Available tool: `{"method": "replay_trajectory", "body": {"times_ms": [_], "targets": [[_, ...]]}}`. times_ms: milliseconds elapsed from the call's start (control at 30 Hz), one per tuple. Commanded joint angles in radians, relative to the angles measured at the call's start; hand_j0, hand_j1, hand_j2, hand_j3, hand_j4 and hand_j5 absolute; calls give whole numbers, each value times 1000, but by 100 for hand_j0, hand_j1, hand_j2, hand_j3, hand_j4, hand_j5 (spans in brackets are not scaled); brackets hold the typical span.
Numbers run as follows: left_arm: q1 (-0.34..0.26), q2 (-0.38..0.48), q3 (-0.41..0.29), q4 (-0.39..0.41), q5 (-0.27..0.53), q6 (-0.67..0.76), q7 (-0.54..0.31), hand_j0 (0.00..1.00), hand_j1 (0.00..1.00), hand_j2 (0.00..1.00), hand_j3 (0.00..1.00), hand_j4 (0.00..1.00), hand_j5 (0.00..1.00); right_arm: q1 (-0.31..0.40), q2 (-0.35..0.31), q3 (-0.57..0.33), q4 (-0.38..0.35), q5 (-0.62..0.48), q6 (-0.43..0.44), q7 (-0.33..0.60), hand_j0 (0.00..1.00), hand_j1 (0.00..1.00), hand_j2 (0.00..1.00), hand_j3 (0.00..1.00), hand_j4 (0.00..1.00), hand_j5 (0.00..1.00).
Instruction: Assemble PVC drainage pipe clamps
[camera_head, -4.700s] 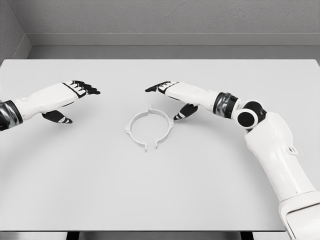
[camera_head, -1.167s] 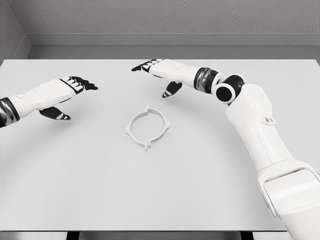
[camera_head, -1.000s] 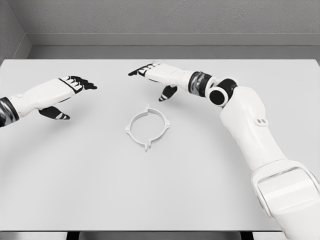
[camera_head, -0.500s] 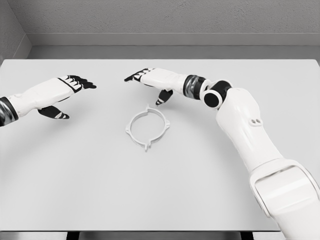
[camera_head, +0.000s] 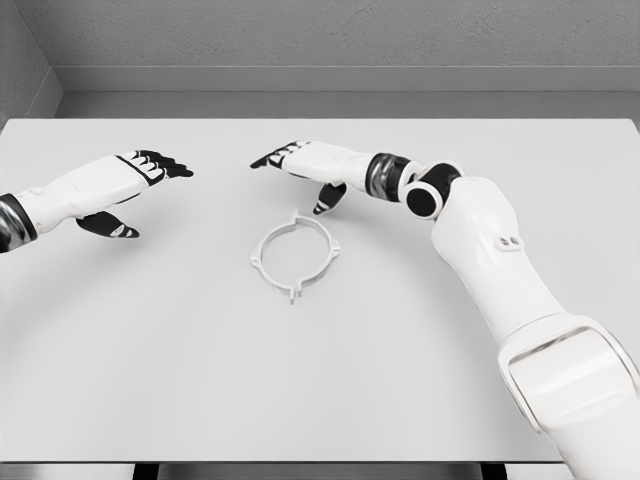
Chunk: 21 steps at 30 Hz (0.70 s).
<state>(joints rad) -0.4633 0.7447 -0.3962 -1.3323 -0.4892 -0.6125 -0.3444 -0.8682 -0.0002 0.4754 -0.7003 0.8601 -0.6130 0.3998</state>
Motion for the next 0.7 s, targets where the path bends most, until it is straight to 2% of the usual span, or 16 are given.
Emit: {"method": "replay_trajectory", "body": {"times_ms": [0, 667], "targets": [[0, 1, 0, 1, 7, 2, -1, 100, 100, 100, 100, 100, 100, 0, 0, 6, -2, -7, 2, 1, 100, 100, 100, 100, 100, 100], [0, 2, 0, 1, 6, 2, 1, 100, 100, 100, 100, 100, 100, 3, 0, 40, -12, -9, 2, 8, 100, 100, 100, 100, 100, 100]]}}
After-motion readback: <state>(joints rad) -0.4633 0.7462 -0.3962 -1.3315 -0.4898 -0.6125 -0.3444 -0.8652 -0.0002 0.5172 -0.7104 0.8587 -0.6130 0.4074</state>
